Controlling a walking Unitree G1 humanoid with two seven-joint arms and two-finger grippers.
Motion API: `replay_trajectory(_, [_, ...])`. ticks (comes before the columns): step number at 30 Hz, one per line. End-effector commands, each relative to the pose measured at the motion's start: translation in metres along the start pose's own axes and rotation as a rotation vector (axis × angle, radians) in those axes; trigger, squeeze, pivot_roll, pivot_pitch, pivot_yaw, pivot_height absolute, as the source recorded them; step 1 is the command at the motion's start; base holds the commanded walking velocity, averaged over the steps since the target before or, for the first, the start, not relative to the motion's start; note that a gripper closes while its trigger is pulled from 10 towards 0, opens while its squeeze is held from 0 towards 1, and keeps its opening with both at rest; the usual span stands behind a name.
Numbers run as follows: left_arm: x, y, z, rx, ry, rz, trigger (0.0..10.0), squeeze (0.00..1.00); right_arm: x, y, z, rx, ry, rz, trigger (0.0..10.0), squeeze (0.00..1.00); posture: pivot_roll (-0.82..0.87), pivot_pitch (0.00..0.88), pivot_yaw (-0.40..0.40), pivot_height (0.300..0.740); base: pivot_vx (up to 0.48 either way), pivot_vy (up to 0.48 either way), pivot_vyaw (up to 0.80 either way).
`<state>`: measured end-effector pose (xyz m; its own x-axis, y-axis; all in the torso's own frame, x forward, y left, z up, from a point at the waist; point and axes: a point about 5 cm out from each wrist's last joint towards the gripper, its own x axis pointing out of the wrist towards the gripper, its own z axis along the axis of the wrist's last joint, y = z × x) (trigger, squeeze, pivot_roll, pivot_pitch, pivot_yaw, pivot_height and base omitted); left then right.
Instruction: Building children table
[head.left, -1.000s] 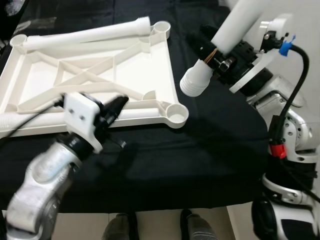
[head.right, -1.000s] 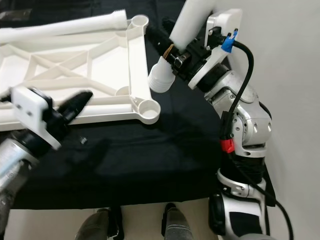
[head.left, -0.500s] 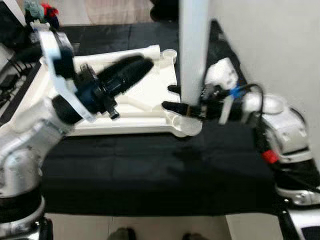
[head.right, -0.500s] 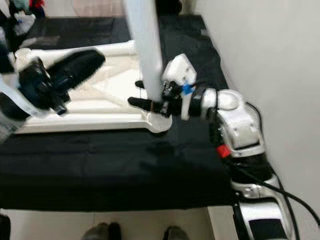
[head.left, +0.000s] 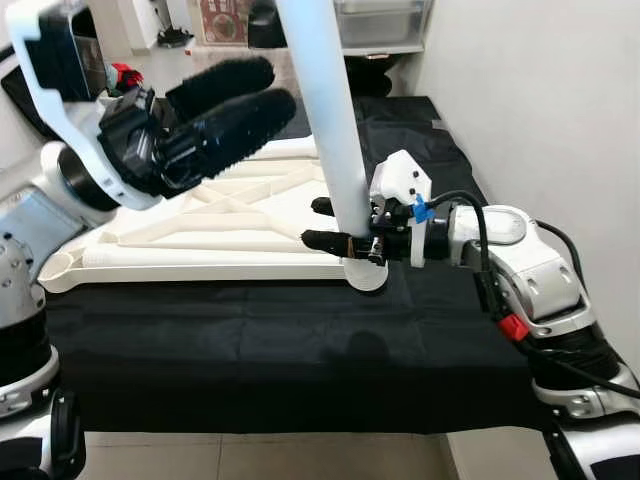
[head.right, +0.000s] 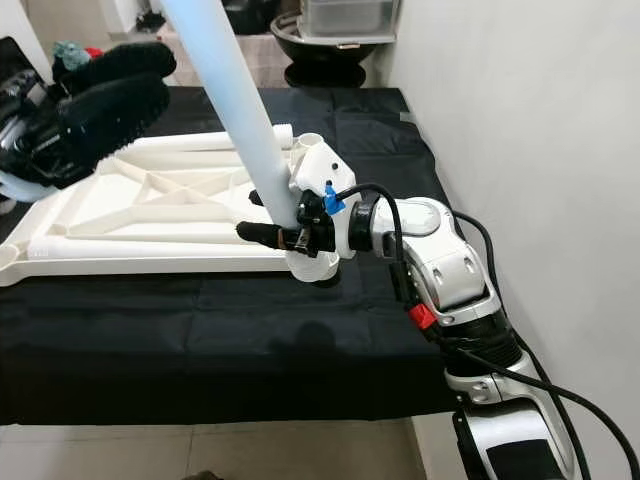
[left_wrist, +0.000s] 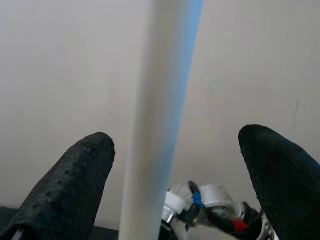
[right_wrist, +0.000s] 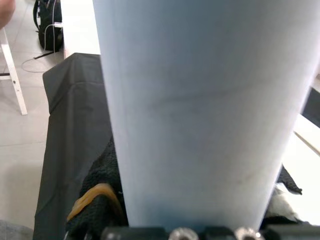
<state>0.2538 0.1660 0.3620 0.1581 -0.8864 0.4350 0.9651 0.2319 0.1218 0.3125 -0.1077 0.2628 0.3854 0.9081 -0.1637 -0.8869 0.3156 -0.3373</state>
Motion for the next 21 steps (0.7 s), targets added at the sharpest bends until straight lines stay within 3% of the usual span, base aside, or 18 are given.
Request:
replay_trajectory(1, [0.003,0.008,-0.005,0.038,0.061,0.009,10.0,1.0,0.007,0.008,0.009,-0.034,-0.017,0.041,10.0,0.0,-0.03,0.0,0.022,0.74,0.0,0.0,0.0])
replay_trajectory(5, [0.005,0.01,-0.008,0.041,0.069,0.006,10.0,1.0,0.009,0.01,0.011,-0.034,-0.025,0.045,10.0,0.0,-0.03,0.0,0.024,0.74,0.0,0.0,0.0])
replay_trajectory(6, [0.016,0.014,-0.016,0.055,0.094,-0.01,10.0,0.0,0.012,0.015,0.012,-0.032,-0.038,0.064,10.0,0.0,-0.03,0.0,0.025,0.74,0.0,0.0,0.0])
replay_trajectory(8, [0.016,0.014,-0.016,0.055,0.094,-0.01,10.0,0.0,0.012,0.015,0.012,-0.032,-0.038,0.064,10.0,0.0,-0.03,0.0,0.025,0.74,0.0,0.0,0.0])
replay_trajectory(14, [0.046,0.02,-0.032,0.034,0.11,-0.093,10.0,0.0,0.019,0.025,0.014,-0.032,-0.053,0.111,10.0,0.0,-0.04,0.0,0.025,0.74,0.0,0.0,0.0])
replay_trajectory(19, [0.057,0.022,-0.035,0.045,0.117,-0.128,10.0,0.0,0.021,0.027,0.014,-0.028,-0.048,0.112,10.0,0.0,-0.04,0.0,0.028,0.74,0.0,0.0,0.0])
replay_trajectory(20, [0.059,0.024,-0.035,0.058,0.121,-0.121,0.0,0.0,0.022,0.027,0.014,-0.023,-0.046,0.11,10.0,0.0,-0.04,0.0,0.028,0.74,0.0,0.0,0.0])
replay_trajectory(21, [0.06,0.026,-0.035,0.072,0.123,-0.112,0.0,0.0,0.023,0.027,0.013,-0.019,-0.044,0.106,10.0,0.0,-0.04,0.0,0.028,0.74,0.0,0.0,0.0])
